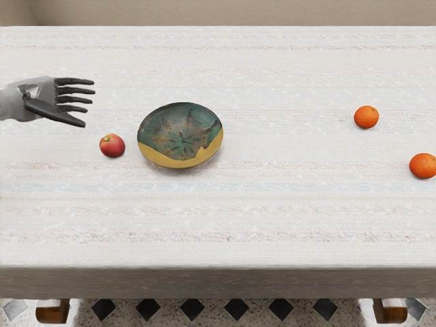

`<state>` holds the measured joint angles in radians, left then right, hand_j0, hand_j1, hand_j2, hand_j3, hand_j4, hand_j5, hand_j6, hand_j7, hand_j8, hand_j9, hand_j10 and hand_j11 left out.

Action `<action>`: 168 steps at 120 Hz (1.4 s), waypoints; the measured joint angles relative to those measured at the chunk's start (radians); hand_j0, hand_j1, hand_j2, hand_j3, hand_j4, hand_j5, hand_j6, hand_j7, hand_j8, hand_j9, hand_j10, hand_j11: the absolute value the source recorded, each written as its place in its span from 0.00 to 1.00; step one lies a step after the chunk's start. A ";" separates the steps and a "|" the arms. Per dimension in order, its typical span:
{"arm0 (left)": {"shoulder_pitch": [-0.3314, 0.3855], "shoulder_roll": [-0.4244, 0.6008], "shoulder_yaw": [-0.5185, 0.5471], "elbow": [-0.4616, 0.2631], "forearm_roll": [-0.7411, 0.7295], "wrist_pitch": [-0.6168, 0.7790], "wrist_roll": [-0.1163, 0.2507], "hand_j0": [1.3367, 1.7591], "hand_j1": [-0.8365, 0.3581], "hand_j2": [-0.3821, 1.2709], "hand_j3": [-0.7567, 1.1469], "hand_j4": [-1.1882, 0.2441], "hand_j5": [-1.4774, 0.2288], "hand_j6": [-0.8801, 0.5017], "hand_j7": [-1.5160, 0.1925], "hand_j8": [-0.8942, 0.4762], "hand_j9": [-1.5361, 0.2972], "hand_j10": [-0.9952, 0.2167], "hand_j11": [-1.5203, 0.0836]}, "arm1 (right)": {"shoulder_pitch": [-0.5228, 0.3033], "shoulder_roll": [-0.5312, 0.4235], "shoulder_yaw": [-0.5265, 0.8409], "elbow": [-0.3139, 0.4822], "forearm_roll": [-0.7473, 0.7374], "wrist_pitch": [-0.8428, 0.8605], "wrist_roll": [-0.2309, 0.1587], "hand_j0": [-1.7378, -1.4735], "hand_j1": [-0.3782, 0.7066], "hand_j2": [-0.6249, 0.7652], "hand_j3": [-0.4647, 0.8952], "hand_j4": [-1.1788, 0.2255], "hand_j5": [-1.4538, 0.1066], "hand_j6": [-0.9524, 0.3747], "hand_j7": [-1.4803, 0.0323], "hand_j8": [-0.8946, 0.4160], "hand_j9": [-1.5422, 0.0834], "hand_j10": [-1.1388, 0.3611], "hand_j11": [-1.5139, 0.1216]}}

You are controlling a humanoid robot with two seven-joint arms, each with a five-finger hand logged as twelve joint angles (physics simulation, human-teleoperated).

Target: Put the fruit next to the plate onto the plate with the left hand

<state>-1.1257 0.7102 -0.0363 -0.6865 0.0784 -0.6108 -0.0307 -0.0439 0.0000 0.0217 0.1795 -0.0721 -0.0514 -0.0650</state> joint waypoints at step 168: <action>-0.552 -0.178 0.776 -0.486 0.450 0.586 0.169 0.76 0.74 0.26 0.40 0.65 0.68 0.46 0.70 0.47 0.66 0.61 0.75 | -0.005 0.000 0.000 0.000 0.000 0.000 0.001 0.30 0.06 0.45 0.34 0.82 0.91 0.70 0.96 0.66 0.93 0.74 0.91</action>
<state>-1.6782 0.5324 0.7393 -1.1724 0.5284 -0.0251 0.1382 -0.0491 0.0000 0.0215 0.1792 -0.0721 -0.0514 -0.0644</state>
